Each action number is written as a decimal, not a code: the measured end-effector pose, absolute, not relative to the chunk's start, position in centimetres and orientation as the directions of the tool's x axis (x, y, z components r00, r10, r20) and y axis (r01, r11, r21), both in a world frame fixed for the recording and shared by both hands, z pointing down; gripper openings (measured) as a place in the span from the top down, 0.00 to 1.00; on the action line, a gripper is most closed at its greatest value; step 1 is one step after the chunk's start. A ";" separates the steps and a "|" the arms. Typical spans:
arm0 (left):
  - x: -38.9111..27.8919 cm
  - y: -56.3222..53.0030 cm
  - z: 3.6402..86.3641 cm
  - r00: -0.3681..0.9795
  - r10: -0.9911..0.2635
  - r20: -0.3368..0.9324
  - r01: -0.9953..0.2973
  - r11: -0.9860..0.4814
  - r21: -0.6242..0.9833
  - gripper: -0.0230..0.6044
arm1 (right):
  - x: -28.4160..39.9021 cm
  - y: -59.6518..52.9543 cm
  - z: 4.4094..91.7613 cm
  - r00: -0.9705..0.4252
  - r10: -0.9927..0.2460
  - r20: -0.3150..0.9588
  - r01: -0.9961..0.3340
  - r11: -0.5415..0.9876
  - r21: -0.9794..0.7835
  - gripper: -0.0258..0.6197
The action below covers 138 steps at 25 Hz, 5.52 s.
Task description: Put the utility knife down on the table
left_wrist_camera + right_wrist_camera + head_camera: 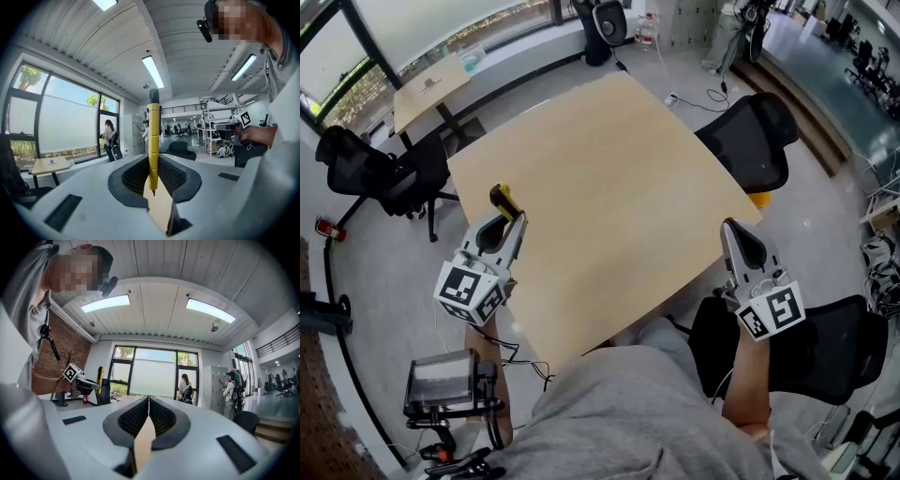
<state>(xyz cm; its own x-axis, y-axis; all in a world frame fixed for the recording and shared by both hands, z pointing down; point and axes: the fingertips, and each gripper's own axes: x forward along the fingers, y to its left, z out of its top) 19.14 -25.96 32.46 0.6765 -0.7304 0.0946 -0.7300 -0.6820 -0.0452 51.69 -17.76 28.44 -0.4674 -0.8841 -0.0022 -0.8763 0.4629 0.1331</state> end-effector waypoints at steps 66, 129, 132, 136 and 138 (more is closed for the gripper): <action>25.3 -58.5 55.1 0.556 -0.597 0.579 -0.807 -0.556 0.201 0.87 | 55.1 -42.8 39.9 -0.644 -0.725 0.244 -0.754 0.655 -0.043 0.95; 23.1 -68.7 75.9 0.074 -0.327 0.942 -0.737 -0.654 -0.169 0.87 | 63.4 -48.6 50.0 -0.598 -0.704 0.383 -0.792 0.594 -0.143 0.94; 23.2 -68.7 76.9 0.082 -0.323 0.943 -0.708 -0.685 -0.173 0.87 | 62.9 -48.6 50.5 -0.598 -0.700 0.390 -0.792 0.593 -0.149 0.94; 22.7 -68.7 77.4 0.016 -0.326 0.945 -0.657 -0.716 -0.236 0.87 | 62.7 -48.8 50.5 -0.598 -0.699 0.392 -0.792 0.591 -0.156 0.94; 22.6 -68.7 77.7 -0.014 -0.328 0.945 -0.631 -0.730 -0.263 0.87 | 62.8 -48.8 50.6 -0.598 -0.698 0.393 -0.792 0.590 -0.157 0.94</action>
